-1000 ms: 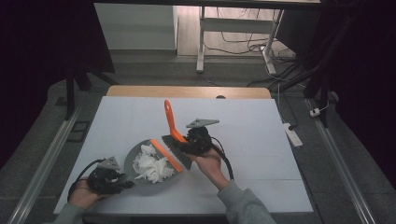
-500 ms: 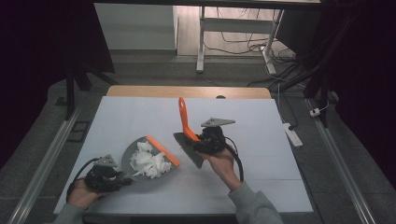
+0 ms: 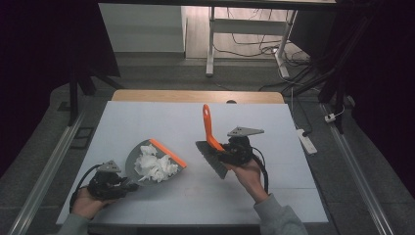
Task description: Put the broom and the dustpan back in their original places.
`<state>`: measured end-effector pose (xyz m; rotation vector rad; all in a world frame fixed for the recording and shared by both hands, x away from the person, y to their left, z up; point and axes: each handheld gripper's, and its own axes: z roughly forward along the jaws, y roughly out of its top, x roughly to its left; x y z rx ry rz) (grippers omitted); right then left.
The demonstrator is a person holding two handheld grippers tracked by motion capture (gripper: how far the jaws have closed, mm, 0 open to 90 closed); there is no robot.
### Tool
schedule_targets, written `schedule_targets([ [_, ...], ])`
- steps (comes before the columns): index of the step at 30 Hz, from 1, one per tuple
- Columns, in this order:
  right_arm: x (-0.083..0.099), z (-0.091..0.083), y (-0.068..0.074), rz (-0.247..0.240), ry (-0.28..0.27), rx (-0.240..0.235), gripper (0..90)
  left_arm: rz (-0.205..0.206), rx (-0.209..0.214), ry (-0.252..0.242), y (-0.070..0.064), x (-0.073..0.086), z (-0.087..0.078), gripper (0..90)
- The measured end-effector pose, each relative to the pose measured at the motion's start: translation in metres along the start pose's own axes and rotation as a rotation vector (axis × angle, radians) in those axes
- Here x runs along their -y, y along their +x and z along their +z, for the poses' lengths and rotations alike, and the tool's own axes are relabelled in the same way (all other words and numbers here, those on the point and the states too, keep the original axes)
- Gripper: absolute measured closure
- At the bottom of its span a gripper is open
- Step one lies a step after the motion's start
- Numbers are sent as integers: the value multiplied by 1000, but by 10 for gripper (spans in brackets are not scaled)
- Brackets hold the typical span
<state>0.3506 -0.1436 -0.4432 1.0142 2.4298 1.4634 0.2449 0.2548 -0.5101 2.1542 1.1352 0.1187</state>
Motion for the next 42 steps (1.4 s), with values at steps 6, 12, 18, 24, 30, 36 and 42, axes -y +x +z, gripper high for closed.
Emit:
schedule_targets([
  [6, 5, -8, -5, -6, 9, 4, 703, -7, -10, -9, -1, -1, -1, 620],
  [12, 13, -16, -9, -13, 20, 1, 703, -27, -26, -26, -1, -1, -2, 619],
  [18, 19, -24, -12, -15, 31, 9, 703, -46, -35, -37, 0, -2, -4, 619],
  [24, 23, -33, -13, -24, 37, 8, 703, -64, -50, -46, 1, -2, -5, 620],
  [30, 28, -39, -17, -16, 51, 9, 703, -91, -77, -63, 1, -3, -6, 620],
  [36, 33, -47, -19, -17, 60, 11, 703, -131, -95, -76, 2, -6, -3, 619],
  [42, 35, -52, -22, -14, 66, 18, 703, -167, -130, -86, 3, -10, 1, 620],
])
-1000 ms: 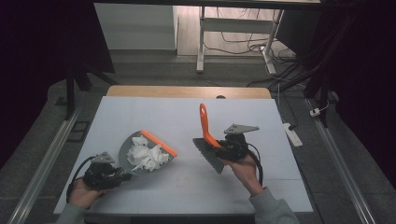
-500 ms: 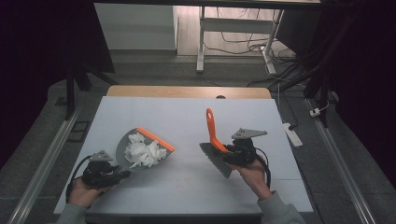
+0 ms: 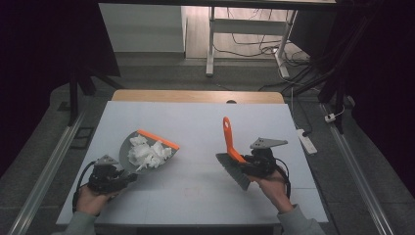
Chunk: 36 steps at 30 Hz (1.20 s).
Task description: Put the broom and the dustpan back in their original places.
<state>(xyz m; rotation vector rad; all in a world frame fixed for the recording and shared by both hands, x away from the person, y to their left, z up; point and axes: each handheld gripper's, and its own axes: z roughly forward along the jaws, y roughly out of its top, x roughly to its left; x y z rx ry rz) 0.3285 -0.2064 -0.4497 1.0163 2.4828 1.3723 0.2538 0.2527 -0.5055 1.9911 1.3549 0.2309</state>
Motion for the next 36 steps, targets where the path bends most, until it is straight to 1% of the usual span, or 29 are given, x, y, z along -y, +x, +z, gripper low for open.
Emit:
schedule_targets([
  [6, 3, -2, -3, 3, 11, -5, 703, -24, -30, -2, 0, -3, 5, 620],
  [9, 4, -1, -3, 4, 22, -13, 703, -40, -54, -8, -1, -3, 7, 620],
  [11, 5, -1, -3, 6, 23, -18, 703, -52, -54, -13, -1, -4, 8, 620],
  [15, 6, -1, -2, 8, 34, -30, 703, -72, -74, -24, -2, -6, 11, 620],
  [20, 7, 2, -2, 17, 47, -44, 703, -107, -101, -26, -1, -9, 16, 620],
  [27, 7, 2, -5, 38, 64, -53, 703, -174, -128, -33, 1, -12, 24, 620],
  [30, 8, 1, -7, 49, 72, -61, 703, -187, -151, -36, 1, -14, 27, 620],
  [33, 8, 1, -9, 64, 81, -74, 703, -207, -162, -36, 1, -16, 31, 620],
  [36, 8, 1, -11, 66, 84, -77, 703, -220, -176, -35, 1, -18, 35, 620],
])
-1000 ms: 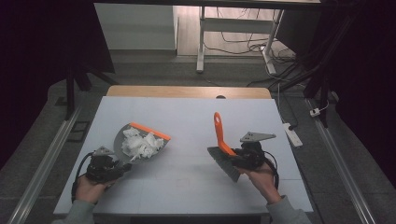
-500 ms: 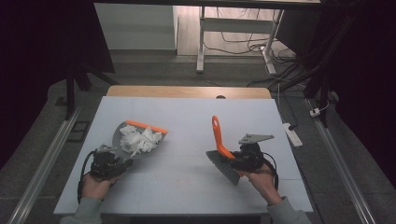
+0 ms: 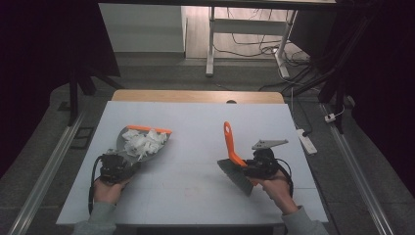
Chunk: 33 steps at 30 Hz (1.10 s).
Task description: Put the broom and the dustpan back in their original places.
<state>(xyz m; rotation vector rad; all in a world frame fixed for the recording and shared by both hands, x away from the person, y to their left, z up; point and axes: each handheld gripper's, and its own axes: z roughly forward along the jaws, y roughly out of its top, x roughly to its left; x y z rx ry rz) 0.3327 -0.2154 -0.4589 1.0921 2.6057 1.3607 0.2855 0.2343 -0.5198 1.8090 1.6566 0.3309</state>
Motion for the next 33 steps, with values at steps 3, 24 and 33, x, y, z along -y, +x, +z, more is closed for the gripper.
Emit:
schedule_targets([
  [3, 0, 0, 0, 1, 4, -3, 703, -9, -17, 3, -1, -2, 4, 620],
  [24, 5, 24, -29, 80, 108, 53, 702, -25, -89, 31, -11, -6, 23, 618],
  [33, 6, 28, -44, 118, 115, 73, 693, -19, -91, 39, -11, -6, 24, 616],
])
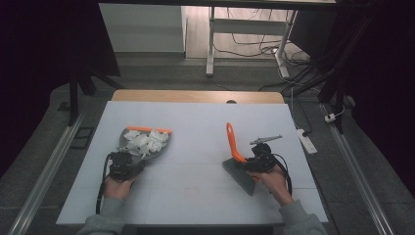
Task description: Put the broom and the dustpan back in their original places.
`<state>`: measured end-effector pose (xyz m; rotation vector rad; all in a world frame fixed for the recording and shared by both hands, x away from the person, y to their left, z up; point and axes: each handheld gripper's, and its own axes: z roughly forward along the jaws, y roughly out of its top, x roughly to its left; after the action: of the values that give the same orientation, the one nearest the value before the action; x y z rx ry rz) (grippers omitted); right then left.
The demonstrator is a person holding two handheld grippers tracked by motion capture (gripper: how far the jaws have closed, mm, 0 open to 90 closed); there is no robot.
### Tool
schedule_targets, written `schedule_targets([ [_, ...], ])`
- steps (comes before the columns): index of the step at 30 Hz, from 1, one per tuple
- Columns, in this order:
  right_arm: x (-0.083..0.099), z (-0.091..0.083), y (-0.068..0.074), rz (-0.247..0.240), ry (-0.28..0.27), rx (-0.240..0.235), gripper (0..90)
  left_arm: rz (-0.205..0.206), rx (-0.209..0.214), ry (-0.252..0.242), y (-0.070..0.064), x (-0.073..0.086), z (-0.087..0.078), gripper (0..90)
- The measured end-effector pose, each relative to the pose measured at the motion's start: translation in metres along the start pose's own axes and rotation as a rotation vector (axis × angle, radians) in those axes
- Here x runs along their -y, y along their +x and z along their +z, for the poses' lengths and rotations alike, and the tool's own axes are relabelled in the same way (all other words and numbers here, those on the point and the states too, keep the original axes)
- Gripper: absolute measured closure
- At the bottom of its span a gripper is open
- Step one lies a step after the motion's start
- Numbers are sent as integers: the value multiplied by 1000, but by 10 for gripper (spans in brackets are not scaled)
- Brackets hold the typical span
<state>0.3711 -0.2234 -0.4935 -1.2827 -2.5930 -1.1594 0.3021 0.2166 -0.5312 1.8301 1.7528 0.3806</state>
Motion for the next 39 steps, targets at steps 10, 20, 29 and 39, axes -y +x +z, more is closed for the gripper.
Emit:
schedule_targets([
  [10, 3, 2, -19, 21, -3, -12, 661, 10, 6, 13, 0, 0, 2, 612],
  [20, 5, 7, -28, 31, 32, 11, 555, 17, 24, 8, 0, 0, 0, 555],
  [29, 4, 9, -25, 24, 45, 79, 461, 38, 18, 24, -1, 0, 1, 364],
  [39, 4, 6, -22, 19, 43, 191, 391, 61, 15, 22, -1, 1, -2, 130],
])
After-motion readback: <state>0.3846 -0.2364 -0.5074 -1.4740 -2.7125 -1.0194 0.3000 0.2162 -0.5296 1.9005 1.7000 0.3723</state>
